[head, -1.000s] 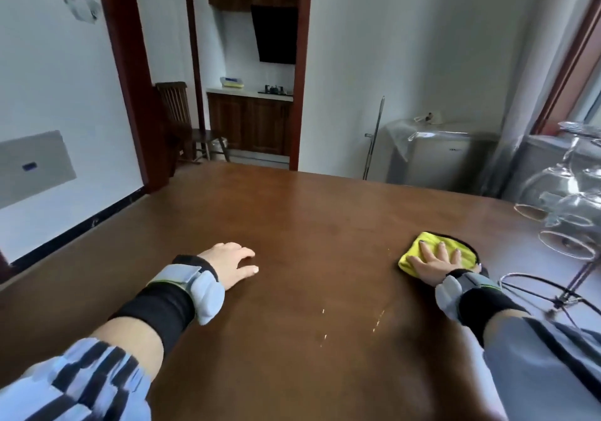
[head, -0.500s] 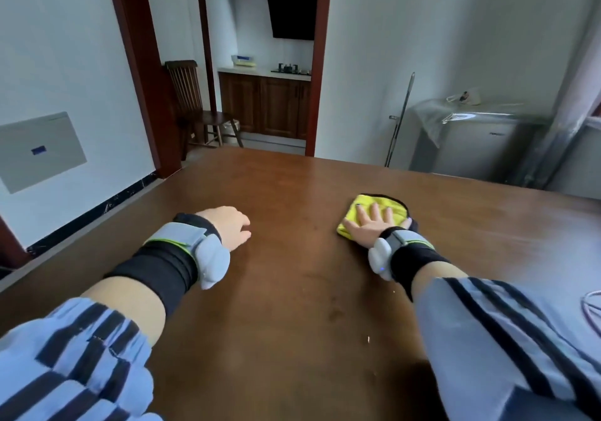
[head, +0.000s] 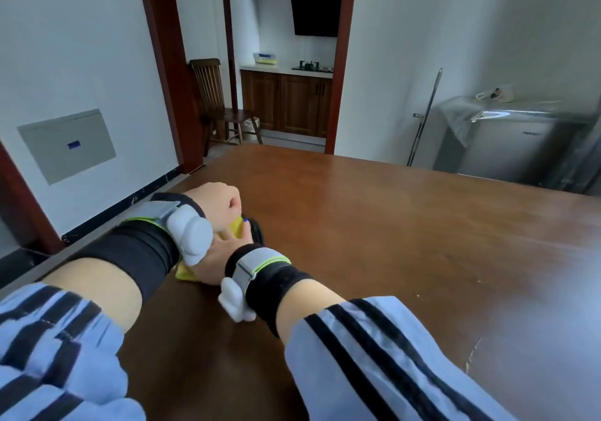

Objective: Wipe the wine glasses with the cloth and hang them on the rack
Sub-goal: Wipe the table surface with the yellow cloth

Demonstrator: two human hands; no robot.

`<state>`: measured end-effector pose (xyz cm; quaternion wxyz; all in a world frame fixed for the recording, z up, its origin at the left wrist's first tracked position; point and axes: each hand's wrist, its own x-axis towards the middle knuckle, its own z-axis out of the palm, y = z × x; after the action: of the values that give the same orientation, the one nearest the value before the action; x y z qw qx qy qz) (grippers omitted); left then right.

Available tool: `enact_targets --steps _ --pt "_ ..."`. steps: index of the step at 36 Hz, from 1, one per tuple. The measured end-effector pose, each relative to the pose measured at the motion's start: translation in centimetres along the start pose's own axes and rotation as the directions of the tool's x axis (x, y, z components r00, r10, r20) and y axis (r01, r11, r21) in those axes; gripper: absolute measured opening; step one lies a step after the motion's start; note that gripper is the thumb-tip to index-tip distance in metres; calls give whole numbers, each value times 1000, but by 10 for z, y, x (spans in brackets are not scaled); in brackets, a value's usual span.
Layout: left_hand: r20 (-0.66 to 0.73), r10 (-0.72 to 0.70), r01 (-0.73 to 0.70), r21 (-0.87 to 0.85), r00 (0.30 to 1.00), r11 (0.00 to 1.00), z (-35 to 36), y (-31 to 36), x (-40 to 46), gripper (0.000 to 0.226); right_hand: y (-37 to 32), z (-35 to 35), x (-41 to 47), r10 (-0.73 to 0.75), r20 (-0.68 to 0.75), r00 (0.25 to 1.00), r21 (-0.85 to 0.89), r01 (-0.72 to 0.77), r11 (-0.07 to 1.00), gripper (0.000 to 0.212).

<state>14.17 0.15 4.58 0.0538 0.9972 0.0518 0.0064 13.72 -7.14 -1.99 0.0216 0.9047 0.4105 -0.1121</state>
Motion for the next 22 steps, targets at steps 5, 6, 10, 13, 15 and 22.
enact_targets --steps 5,6,10,13,15,22 --pt "27 45 -42 -99 999 994 15 16 -8 23 -7 5 -51 -163 -27 986 41 164 986 52" --pt "27 56 -53 -109 998 993 20 24 -13 23 0 8 -62 -167 -20 986 30 168 985 52" --pt "11 89 -86 -146 996 986 34 42 -20 22 47 18 -82 -65 -9 998 -25 65 998 54" --pt "-7 111 -111 -177 994 978 41 55 -25 22 99 22 -108 120 -22 993 13 -119 993 51" --pt "16 125 -120 -173 992 978 44 64 -31 25 137 26 -131 257 -34 966 66 -254 965 50" --pt "42 151 -140 -191 988 972 44 105 -48 28 244 46 -244 684 30 729 162 -679 716 52"
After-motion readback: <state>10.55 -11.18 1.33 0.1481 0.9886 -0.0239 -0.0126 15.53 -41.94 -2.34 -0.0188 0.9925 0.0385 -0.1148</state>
